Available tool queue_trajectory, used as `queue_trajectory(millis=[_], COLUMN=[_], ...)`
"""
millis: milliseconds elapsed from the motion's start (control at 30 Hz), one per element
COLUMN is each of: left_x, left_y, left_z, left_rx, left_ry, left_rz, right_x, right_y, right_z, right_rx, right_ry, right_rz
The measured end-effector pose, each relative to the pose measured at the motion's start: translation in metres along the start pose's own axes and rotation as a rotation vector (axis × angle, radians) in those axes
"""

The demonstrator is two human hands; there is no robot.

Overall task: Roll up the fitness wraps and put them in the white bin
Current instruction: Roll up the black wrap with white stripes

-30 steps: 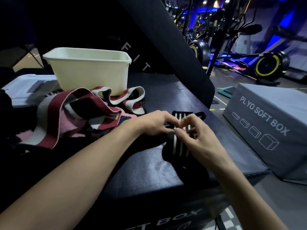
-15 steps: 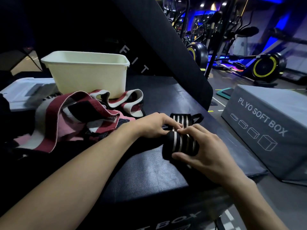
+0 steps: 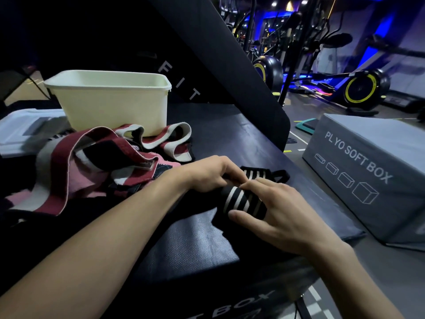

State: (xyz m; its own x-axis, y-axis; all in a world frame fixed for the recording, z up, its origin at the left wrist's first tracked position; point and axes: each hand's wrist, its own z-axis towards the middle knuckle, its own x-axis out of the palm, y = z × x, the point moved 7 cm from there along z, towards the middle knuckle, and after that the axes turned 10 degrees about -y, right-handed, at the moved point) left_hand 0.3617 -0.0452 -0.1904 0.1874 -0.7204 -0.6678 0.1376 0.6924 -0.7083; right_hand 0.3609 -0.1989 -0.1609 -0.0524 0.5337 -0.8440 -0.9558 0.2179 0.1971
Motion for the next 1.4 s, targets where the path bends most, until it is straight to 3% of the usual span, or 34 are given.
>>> queue_trajectory(millis=[300, 633, 867, 1400], left_x=[0.007, 0.007, 0.008, 0.002], left_y=[-0.006, -0.006, -0.004, -0.009], left_z=[-0.007, -0.002, -0.002, -0.003], left_rx=[-0.019, 0.012, -0.017, -0.052], left_ry=[0.105, 0.076, 0.056, -0.012], left_rz=[-0.113, -0.169, -0.14, -0.087], right_x=[0.003, 0.017, 0.012, 0.011], right_y=[-0.003, -0.028, -0.043, -0.048], right_z=[0.009, 0.014, 0.008, 0.017], right_rx=[0.037, 0.189, 0.286, 0.316], right_ry=[-0.05, 0.013, -0.162, -0.255], right_rz=[0.127, 0.33, 0.471, 0.36])
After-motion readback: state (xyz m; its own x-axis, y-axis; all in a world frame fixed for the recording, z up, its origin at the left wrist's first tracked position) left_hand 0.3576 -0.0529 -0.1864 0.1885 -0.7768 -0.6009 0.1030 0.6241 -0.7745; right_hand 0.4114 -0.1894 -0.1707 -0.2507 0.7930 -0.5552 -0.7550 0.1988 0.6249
